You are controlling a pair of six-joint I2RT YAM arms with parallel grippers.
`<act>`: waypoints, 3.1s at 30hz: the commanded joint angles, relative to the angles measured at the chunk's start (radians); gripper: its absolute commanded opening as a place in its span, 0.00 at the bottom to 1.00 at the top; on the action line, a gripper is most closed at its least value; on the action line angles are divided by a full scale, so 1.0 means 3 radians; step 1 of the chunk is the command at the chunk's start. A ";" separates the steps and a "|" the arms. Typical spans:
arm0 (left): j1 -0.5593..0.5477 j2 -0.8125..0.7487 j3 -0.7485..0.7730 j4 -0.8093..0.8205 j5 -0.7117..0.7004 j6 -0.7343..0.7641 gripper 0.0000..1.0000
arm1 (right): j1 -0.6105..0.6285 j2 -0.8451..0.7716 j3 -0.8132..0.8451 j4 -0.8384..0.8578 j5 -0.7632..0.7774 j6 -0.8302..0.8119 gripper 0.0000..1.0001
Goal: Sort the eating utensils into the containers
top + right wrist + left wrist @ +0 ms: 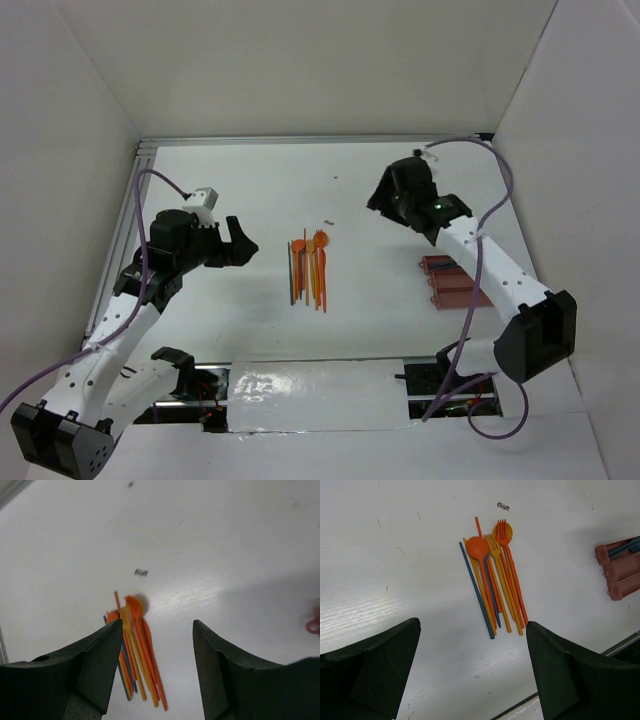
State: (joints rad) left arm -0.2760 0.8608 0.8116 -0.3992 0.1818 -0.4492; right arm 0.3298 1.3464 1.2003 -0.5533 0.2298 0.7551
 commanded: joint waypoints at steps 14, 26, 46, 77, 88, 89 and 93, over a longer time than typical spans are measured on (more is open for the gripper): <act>0.0005 -0.0287 -0.0143 -0.0132 0.0069 -0.0159 1.00 | 0.1299 0.1085 -0.0064 0.0423 -0.0050 -0.0518 0.53; 0.0000 -0.0272 -0.0169 -0.0116 0.0023 -0.0098 1.00 | 0.1401 0.1683 0.0115 0.0530 -0.0193 -0.0569 0.47; 0.0010 -0.0297 -0.0195 -0.0045 0.0023 0.0020 1.00 | 0.1416 0.1622 0.0355 0.0372 -0.0147 -0.0375 0.44; 0.0005 -0.0297 -0.0210 -0.0029 -0.0054 0.0055 1.00 | 0.1432 0.1740 0.0417 0.0091 0.0129 -0.0272 0.00; 0.0010 -0.0195 -0.0220 0.0042 0.0018 0.0081 1.00 | 0.1202 0.0959 0.0453 -0.0200 0.0000 0.0049 0.00; 0.0010 -0.0195 -0.0220 0.0037 0.0018 0.0081 1.00 | 0.1141 0.0902 0.0392 -0.0257 0.0132 0.0126 0.00; 0.0010 -0.0205 -0.0241 0.0088 0.0084 0.0081 1.00 | 0.0688 0.0331 -0.0072 -0.0593 0.0573 0.0606 0.00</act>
State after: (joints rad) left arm -0.2756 0.8040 0.7460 -0.4324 0.1799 -0.4446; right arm 0.6384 1.5818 1.2606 -0.5930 0.2829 0.8021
